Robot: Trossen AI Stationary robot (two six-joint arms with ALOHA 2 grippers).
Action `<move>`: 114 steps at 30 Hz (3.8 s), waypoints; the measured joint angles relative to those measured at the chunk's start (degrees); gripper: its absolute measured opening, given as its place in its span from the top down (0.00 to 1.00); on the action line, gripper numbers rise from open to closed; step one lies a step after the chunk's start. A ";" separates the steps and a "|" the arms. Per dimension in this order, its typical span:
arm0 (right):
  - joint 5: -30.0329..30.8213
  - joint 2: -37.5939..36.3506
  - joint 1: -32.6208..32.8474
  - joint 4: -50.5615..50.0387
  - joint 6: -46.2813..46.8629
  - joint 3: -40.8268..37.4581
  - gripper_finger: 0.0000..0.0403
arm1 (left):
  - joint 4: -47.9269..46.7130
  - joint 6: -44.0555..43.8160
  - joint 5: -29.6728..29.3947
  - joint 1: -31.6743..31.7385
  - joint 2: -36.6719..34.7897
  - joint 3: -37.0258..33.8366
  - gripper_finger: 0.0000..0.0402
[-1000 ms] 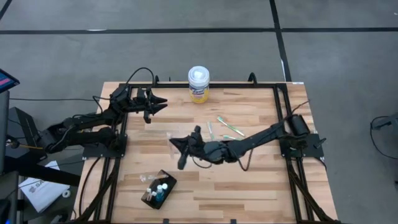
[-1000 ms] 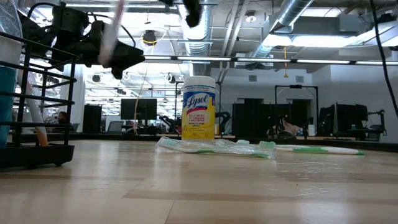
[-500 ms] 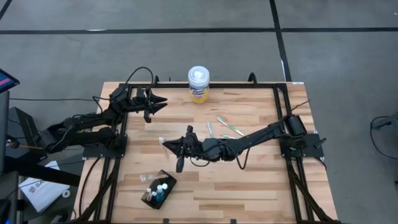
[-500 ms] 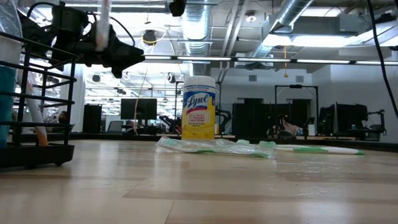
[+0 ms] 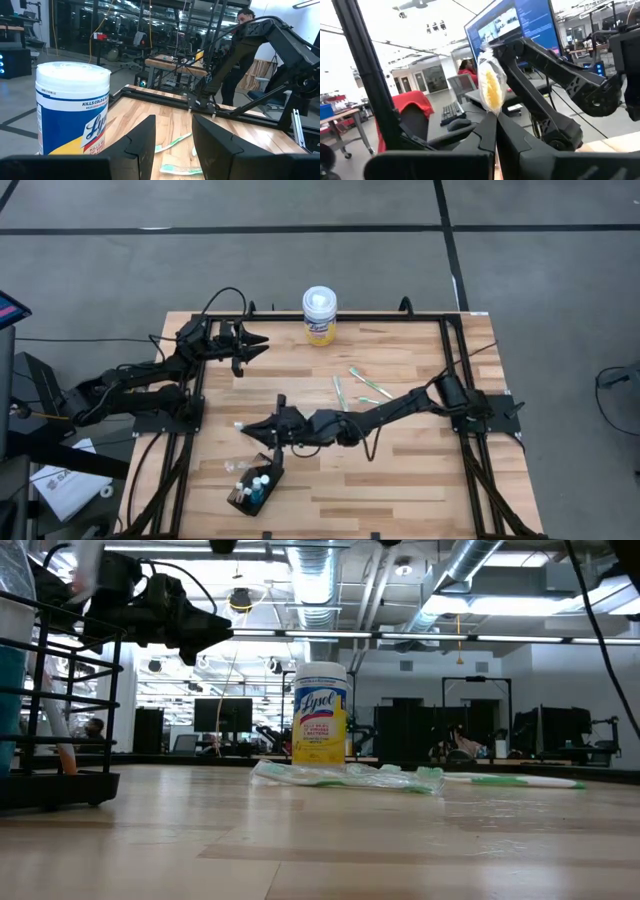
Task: Pick & Place toothbrushing station
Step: Put the orange toothbrush into the black wire organizer bin
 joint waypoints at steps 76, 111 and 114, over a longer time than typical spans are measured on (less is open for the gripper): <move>-7.04 6.60 -0.32 -9.17 -0.29 3.28 1.00 | -0.11 3.05 0.42 0.11 0.01 -0.02 0.69; -10.25 10.81 1.63 0.03 -4.28 3.37 1.00 | -0.09 3.02 0.88 0.11 0.02 -0.02 0.69; -10.75 10.80 1.70 0.98 -4.62 3.39 1.00 | -0.09 3.04 0.90 0.11 0.02 -0.02 0.69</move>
